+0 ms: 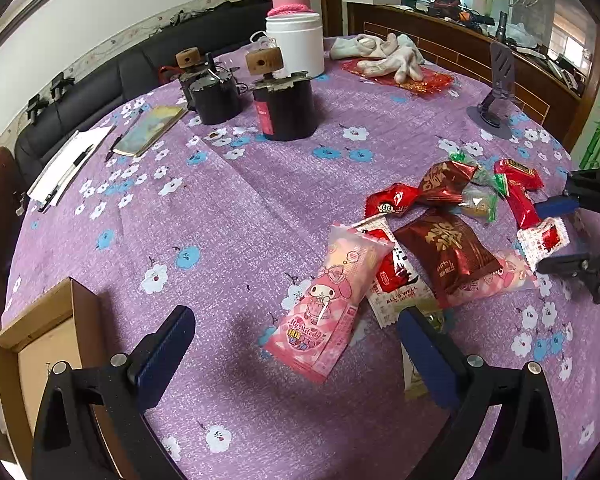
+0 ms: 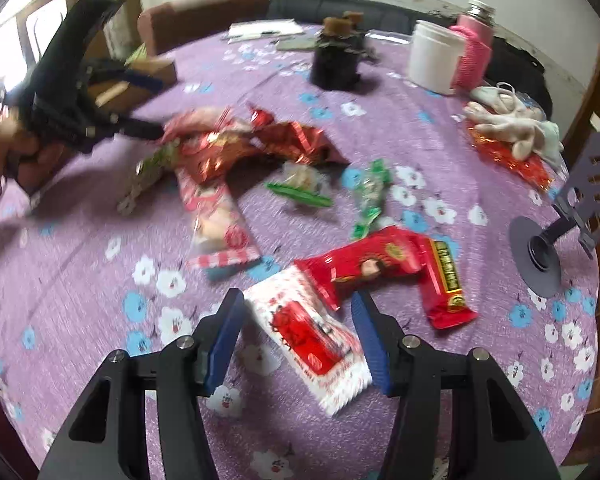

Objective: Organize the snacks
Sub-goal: 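Reach both grippers to the snack pile and grasp packets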

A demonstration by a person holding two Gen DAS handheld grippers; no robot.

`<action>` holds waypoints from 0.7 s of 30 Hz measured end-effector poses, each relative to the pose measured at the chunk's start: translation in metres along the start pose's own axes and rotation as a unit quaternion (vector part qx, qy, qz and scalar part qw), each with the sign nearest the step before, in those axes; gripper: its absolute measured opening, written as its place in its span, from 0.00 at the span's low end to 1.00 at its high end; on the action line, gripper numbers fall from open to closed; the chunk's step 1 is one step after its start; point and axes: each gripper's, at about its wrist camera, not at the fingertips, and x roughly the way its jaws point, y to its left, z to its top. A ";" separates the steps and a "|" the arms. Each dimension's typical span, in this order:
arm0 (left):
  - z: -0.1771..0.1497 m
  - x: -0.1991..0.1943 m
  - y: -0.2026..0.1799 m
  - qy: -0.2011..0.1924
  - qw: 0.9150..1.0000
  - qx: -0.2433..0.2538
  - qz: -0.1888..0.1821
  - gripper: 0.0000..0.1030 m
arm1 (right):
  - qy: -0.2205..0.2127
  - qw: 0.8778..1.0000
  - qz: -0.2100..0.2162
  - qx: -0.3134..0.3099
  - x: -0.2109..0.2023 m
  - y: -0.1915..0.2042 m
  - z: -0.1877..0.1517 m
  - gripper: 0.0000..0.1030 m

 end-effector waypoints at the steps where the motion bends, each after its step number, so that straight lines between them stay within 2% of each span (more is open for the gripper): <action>1: 0.001 0.001 -0.001 0.004 1.000 0.005 0.000 0.99 | -0.004 1.000 -0.004 -0.002 -0.002 0.002 -0.001 0.53; 2: 0.001 0.002 -0.003 0.009 1.000 0.013 0.001 0.99 | -0.001 1.000 -0.007 -0.001 -0.002 0.003 -0.001 0.53; 4: 0.004 0.004 -0.010 0.012 0.999 0.031 0.004 0.99 | -0.002 1.000 -0.008 0.006 -0.005 0.003 -0.003 0.36; 7: 0.009 0.006 -0.018 0.009 0.998 0.053 0.018 0.99 | -0.010 1.000 -0.024 0.016 -0.012 0.007 -0.008 0.28; 11: 0.020 0.016 -0.015 0.019 0.998 0.056 0.014 0.88 | -0.034 0.998 -0.010 0.044 -0.029 0.008 -0.016 0.26; 14: 0.023 0.022 -0.004 0.034 0.998 0.048 0.000 0.86 | -0.047 0.997 -0.006 0.058 -0.041 0.011 -0.022 0.24; 15: 0.023 0.024 0.000 0.037 0.998 0.042 -0.006 0.83 | -0.050 0.997 -0.002 0.066 -0.045 0.010 -0.023 0.12; 16: 0.023 0.026 0.001 0.041 0.998 0.039 -0.009 0.80 | -0.052 0.996 0.004 0.072 -0.048 0.009 -0.025 0.09; 17: 0.023 0.028 0.002 0.047 0.998 0.037 -0.015 0.74 | -0.056 0.995 0.009 0.080 -0.051 0.008 -0.027 0.09; 18: 0.023 0.031 0.001 0.051 0.998 0.038 -0.021 0.72 | -0.060 0.995 0.012 0.085 -0.053 0.007 -0.027 0.09; 21: 0.021 0.036 -0.007 0.053 0.997 0.047 -0.031 0.72 | -0.069 0.993 0.017 0.096 -0.059 0.007 -0.028 0.09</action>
